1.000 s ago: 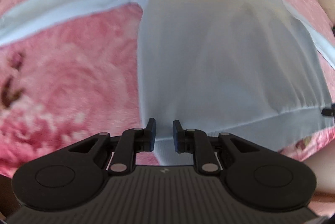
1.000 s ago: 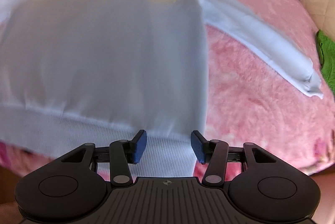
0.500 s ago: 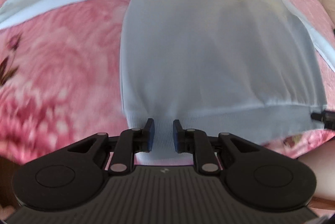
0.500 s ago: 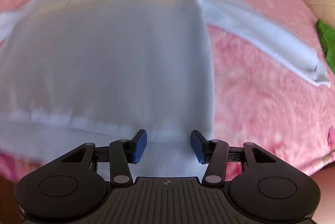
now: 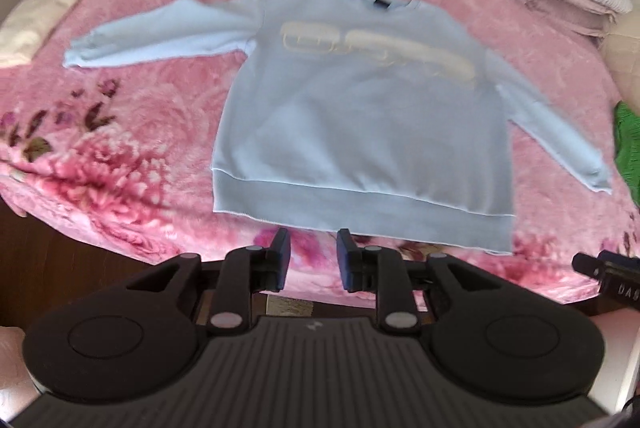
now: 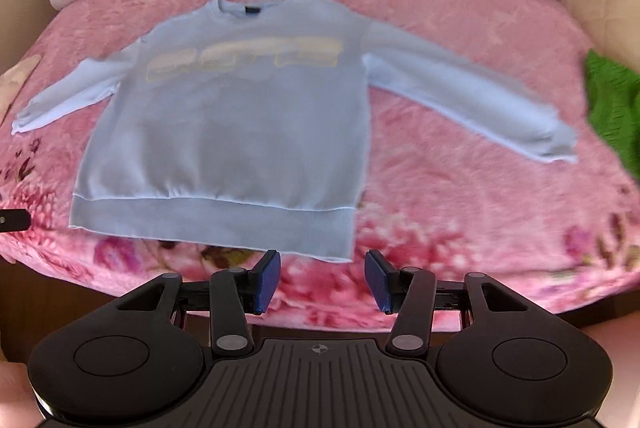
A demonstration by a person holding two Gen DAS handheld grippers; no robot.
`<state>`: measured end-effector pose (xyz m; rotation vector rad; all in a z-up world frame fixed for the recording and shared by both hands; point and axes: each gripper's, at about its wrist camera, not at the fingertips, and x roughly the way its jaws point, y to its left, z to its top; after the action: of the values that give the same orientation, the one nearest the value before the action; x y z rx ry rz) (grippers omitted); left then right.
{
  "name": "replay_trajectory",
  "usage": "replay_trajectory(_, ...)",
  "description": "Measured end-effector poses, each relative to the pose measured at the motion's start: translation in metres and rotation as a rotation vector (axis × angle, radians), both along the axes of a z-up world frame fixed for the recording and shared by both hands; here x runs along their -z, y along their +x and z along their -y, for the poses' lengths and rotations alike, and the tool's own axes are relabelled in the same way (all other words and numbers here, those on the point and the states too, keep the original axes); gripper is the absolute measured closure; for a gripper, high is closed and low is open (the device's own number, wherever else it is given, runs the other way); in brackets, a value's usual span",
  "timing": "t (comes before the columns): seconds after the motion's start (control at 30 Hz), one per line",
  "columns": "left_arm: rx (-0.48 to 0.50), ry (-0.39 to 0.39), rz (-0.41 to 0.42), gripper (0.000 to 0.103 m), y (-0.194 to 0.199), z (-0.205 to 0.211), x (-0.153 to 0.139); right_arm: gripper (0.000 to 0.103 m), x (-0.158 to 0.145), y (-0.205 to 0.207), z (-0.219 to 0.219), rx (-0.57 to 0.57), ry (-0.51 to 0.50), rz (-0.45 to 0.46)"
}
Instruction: Fold clothes
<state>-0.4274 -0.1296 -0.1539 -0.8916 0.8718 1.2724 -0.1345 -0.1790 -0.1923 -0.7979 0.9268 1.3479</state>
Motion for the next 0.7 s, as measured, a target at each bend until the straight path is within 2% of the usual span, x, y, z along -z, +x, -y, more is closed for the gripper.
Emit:
replay_trajectory(0.17, -0.010, 0.108, -0.018, 0.075, 0.008, 0.040, -0.053, 0.052, -0.053, 0.011, 0.028, 0.023, 0.061, -0.025)
replay_trajectory(0.3, -0.001, 0.158, -0.001, 0.074, 0.014, 0.069, -0.079, 0.052, -0.085, 0.013, 0.054, 0.011, 0.111, -0.035)
replay_trajectory(0.4, -0.002, 0.160, 0.011, 0.072, 0.018, 0.086, -0.087, 0.052, -0.096, 0.013, 0.068, 0.013, 0.110, -0.044)
replay_trajectory(0.7, 0.022, 0.201, -0.029, 0.072, 0.036, 0.118, -0.102, 0.052, -0.120, 0.014, 0.100, 0.000, 0.150, -0.052)
